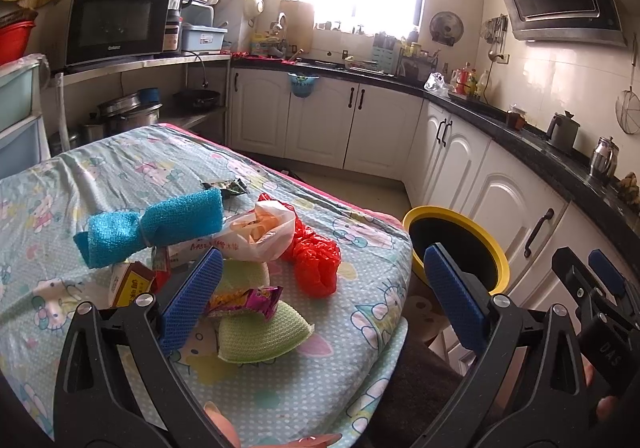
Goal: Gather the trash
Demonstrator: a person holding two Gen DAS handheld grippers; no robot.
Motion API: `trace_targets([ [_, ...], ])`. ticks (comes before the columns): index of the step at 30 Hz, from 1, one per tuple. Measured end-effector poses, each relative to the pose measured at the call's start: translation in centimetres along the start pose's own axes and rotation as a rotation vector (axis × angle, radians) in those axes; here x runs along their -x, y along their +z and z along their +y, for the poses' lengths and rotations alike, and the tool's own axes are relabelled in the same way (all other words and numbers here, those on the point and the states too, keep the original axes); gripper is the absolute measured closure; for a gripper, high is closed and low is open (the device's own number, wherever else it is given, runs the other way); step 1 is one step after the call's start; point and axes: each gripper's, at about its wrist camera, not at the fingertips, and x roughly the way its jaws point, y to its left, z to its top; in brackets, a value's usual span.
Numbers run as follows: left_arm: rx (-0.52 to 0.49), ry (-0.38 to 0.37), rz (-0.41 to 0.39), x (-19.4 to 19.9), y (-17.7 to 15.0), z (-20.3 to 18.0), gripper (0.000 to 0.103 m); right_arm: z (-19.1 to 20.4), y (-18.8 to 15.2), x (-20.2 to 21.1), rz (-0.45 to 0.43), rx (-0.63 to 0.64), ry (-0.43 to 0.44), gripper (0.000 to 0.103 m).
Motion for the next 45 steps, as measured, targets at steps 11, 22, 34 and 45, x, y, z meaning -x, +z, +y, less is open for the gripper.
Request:
trace_targets([
  [11, 0.002, 0.002, 0.000, 0.1, 0.4, 0.2, 0.010, 0.1, 0.0, 0.0, 0.001, -0.001, 0.001, 0.006],
  [22, 0.010, 0.011, -0.001, 0.0, 0.5, 0.6, 0.010, 0.6, 0.0, -0.4, 0.011, 0.011, 0.014, 0.006],
  [34, 0.059, 0.074, -0.035, 0.1, 1.0, 3.8, 0.010, 2.7, 0.4, -1.8, 0.042, 0.075, 0.099, 0.006],
  [45, 0.186, 0.183, -0.084, 1.5, 2.4, 9.7, 0.010, 6.9, 2.2, -4.2, 0.067, 0.106, 0.238, 0.006],
])
